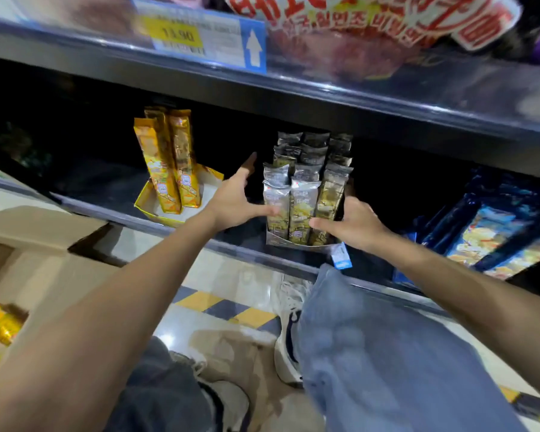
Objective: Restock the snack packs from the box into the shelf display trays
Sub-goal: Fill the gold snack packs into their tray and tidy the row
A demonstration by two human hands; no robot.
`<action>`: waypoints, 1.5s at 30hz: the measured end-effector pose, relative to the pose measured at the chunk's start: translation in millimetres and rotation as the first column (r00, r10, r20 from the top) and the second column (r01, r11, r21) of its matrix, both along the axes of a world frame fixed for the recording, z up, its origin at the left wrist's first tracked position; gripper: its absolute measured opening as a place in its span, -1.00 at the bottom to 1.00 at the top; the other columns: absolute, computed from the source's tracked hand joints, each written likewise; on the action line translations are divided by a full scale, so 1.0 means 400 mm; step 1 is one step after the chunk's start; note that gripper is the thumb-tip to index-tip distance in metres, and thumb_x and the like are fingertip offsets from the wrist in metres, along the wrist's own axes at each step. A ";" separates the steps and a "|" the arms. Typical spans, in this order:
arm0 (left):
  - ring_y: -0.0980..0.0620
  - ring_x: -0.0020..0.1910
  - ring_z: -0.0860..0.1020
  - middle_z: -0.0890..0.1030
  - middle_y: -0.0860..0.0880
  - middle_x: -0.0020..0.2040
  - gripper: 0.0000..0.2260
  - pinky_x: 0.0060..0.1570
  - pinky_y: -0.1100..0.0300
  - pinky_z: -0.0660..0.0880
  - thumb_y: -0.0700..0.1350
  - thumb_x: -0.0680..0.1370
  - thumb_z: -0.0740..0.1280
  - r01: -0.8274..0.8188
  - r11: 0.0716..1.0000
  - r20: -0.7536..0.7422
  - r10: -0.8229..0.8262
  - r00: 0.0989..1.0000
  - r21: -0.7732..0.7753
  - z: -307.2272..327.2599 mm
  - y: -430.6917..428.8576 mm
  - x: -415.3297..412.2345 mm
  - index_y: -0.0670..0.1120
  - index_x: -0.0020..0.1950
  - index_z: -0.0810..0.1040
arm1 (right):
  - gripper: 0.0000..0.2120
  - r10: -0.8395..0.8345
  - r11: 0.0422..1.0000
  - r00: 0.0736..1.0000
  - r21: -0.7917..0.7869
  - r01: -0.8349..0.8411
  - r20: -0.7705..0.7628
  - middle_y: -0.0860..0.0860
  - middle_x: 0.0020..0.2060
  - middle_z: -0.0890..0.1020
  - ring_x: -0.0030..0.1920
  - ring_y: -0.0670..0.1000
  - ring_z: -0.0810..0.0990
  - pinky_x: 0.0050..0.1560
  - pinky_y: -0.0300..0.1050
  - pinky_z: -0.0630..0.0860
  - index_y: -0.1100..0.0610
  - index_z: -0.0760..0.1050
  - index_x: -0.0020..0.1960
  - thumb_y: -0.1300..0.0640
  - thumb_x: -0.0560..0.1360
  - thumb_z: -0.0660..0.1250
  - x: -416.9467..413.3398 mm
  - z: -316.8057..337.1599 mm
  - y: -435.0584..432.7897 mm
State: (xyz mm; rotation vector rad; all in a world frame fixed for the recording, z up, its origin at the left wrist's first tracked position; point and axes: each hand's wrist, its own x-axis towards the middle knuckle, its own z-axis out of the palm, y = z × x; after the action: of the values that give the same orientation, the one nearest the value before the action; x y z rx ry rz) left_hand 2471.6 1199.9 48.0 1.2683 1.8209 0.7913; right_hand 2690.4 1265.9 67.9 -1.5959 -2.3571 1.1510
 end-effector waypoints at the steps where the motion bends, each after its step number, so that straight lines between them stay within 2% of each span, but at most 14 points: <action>1: 0.01 0.45 0.27 0.32 -0.03 0.46 0.07 0.36 0.26 0.22 0.08 0.26 0.57 0.001 1.000 -0.032 -0.001 0.999 0.010 0.024 -0.008 -0.001 -0.04 0.56 -0.05 | -0.66 -0.017 1.000 1.000 0.009 0.017 -0.001 -0.06 -0.24 0.55 -0.10 -0.03 0.54 -0.22 -0.19 0.39 0.09 0.53 -0.05 -0.13 0.35 0.46 -0.002 0.012 -0.008; 3: 0.03 0.44 0.27 0.31 -0.02 0.46 -0.01 0.23 0.40 0.19 -0.05 0.35 0.54 0.003 1.000 -0.144 -0.001 0.990 0.010 0.073 -0.029 0.000 -0.08 0.56 -0.05 | -0.49 -0.111 0.990 0.994 0.087 0.109 0.020 0.02 -0.23 0.57 -0.13 0.05 0.58 -0.24 -0.11 0.46 0.21 0.47 -0.09 -0.20 0.27 0.47 -0.002 0.037 -0.028; 5: 0.01 0.44 0.28 0.30 -0.01 0.46 -0.08 0.27 0.34 0.22 -0.02 0.38 0.52 0.016 1.000 -0.265 -0.019 0.964 -0.016 0.119 -0.053 0.004 -0.08 0.55 0.01 | -0.47 -0.137 0.967 0.988 0.224 0.118 0.071 0.10 -0.19 0.50 -0.08 0.14 0.55 -0.18 -0.07 0.44 0.22 0.37 -0.11 -0.19 0.27 0.47 0.003 0.074 -0.059; 7: -0.06 0.51 0.15 0.17 -0.06 0.53 -0.08 0.44 0.11 0.18 0.06 0.39 0.49 0.049 0.997 -0.369 -0.070 0.927 -0.065 0.157 -0.080 0.008 -0.07 0.56 -0.02 | -0.42 -0.062 0.945 0.990 0.328 0.018 0.123 0.17 -0.04 0.49 0.06 0.20 0.49 -0.01 -0.01 0.43 0.24 0.34 0.04 -0.16 0.29 0.47 0.005 0.113 -0.095; 9: -0.10 0.55 0.00 -0.01 -0.07 0.57 -0.07 0.48 -0.04 0.11 0.12 0.42 0.43 0.060 0.986 -0.489 -0.129 0.863 -0.154 0.199 -0.121 0.018 -0.03 0.56 -0.12 | -0.26 0.043 0.917 0.987 0.386 -0.099 0.153 0.20 0.18 0.44 0.21 0.21 0.40 0.22 0.06 0.36 0.25 0.26 0.25 -0.14 0.29 0.47 -0.006 0.156 -0.132; 11: -0.13 0.54 -0.02 -0.06 -0.06 0.58 -0.09 0.47 -0.09 0.10 0.17 0.45 0.38 0.047 0.982 -0.614 -0.153 0.775 -0.185 0.246 -0.172 0.032 0.01 0.55 -0.17 | -0.03 0.169 0.886 0.963 0.396 -0.242 0.210 0.18 0.42 0.25 0.40 0.20 0.23 0.39 0.10 0.19 0.24 0.02 0.48 -0.17 0.31 0.45 -0.031 0.194 -0.167; 14: -0.11 0.54 -0.01 -0.07 -0.05 0.58 -0.10 0.46 -0.11 0.07 0.23 0.46 0.33 -0.018 0.981 -0.700 -0.123 0.703 -0.191 0.310 -0.266 0.033 0.00 0.55 -0.18 | 0.06 0.331 0.853 0.916 0.344 -0.393 0.226 0.07 0.54 -0.03 0.53 0.18 -0.03 0.47 0.14 0.02 0.13 -0.22 0.54 -0.15 0.36 0.42 -0.093 0.251 -0.217; 18: -0.13 0.54 -0.01 -0.06 -0.04 0.58 -0.11 0.45 -0.15 0.06 0.27 0.45 0.31 -0.157 0.967 -0.747 -0.049 0.664 -0.203 0.391 -0.408 -0.014 0.01 0.56 -0.15 | -0.03 0.472 0.785 0.854 0.336 -0.520 0.218 0.06 0.54 0.01 0.53 0.17 -0.01 0.48 0.16 0.05 0.10 -0.16 0.54 -0.12 0.40 0.40 -0.186 0.334 -0.296; 24: -0.12 0.55 -0.04 -0.09 -0.06 0.58 -0.13 0.47 -0.09 0.10 0.26 0.49 0.27 -0.414 0.892 -0.762 0.136 0.633 -0.185 0.508 -0.709 -0.103 -0.03 0.55 -0.19 | -0.11 0.682 0.623 0.703 0.344 -0.702 0.200 0.06 0.52 0.13 0.50 0.12 0.13 0.42 0.08 0.24 0.10 -0.10 0.55 -0.14 0.45 0.35 -0.356 0.435 -0.460; 32: -0.10 0.54 0.04 -0.01 -0.07 0.57 -0.16 0.46 -0.07 0.14 0.25 0.48 0.27 -0.742 0.656 -0.780 0.388 0.491 -0.141 0.540 -1.157 -0.216 -0.01 0.56 -0.14 | -0.22 0.848 0.372 0.463 0.331 -0.867 0.259 0.05 0.47 0.25 0.44 0.12 0.28 0.31 0.03 0.38 0.04 -0.08 0.55 -0.12 0.51 0.29 -0.616 0.505 -0.795; 36: -0.11 0.53 0.06 -0.01 -0.09 0.57 -0.17 0.46 -0.03 0.15 0.23 0.50 0.27 -0.807 0.575 -0.737 0.485 0.471 -0.137 0.506 -1.286 -0.256 -0.04 0.56 -0.13 | -0.18 0.885 0.273 0.367 0.319 -0.908 0.287 0.03 0.50 0.21 0.46 0.10 0.25 0.37 0.03 0.33 0.04 -0.07 0.55 -0.17 0.48 0.29 -0.720 0.447 -0.932; 38: -0.10 0.53 0.05 0.00 -0.09 0.57 -0.18 0.45 0.01 0.15 0.21 0.50 0.27 -0.816 0.556 -0.701 0.518 0.489 -0.159 0.456 -1.319 -0.289 -0.05 0.56 -0.13 | -0.21 0.894 0.262 0.334 0.257 -0.930 0.297 0.03 0.52 0.16 0.50 0.09 0.16 0.43 0.04 0.24 0.09 -0.05 0.55 -0.13 0.50 0.28 -0.770 0.395 -0.974; 41: -0.08 0.54 0.02 -0.03 -0.07 0.57 -0.19 0.45 0.00 0.16 0.19 0.52 0.26 -0.820 0.545 -0.677 0.538 0.502 -0.175 0.338 -1.338 -0.373 -0.06 0.56 -0.15 | -0.23 0.887 0.273 0.336 0.229 -0.935 0.317 0.08 0.49 0.23 0.48 0.11 0.19 0.42 -0.01 0.24 0.13 -0.01 0.54 -0.10 0.49 0.29 -0.870 0.286 -1.001; 45: -0.12 0.54 0.03 -0.04 -0.10 0.57 -0.20 0.45 -0.01 0.18 0.14 0.52 0.28 -0.822 0.526 -0.630 0.567 0.531 -0.220 0.133 -1.319 -0.496 -0.04 0.56 -0.15 | -0.39 0.886 0.285 0.333 0.186 -0.940 0.322 0.12 0.37 0.40 0.38 0.15 0.36 0.31 0.00 0.36 0.11 0.27 0.43 -0.11 0.46 0.30 -1.021 0.083 -1.022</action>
State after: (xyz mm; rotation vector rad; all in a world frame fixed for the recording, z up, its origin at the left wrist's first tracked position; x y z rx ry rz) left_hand 2273.3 672.3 101.2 0.2890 2.8275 0.3234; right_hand 2282.1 857.0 101.3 0.0055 -3.4174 0.5111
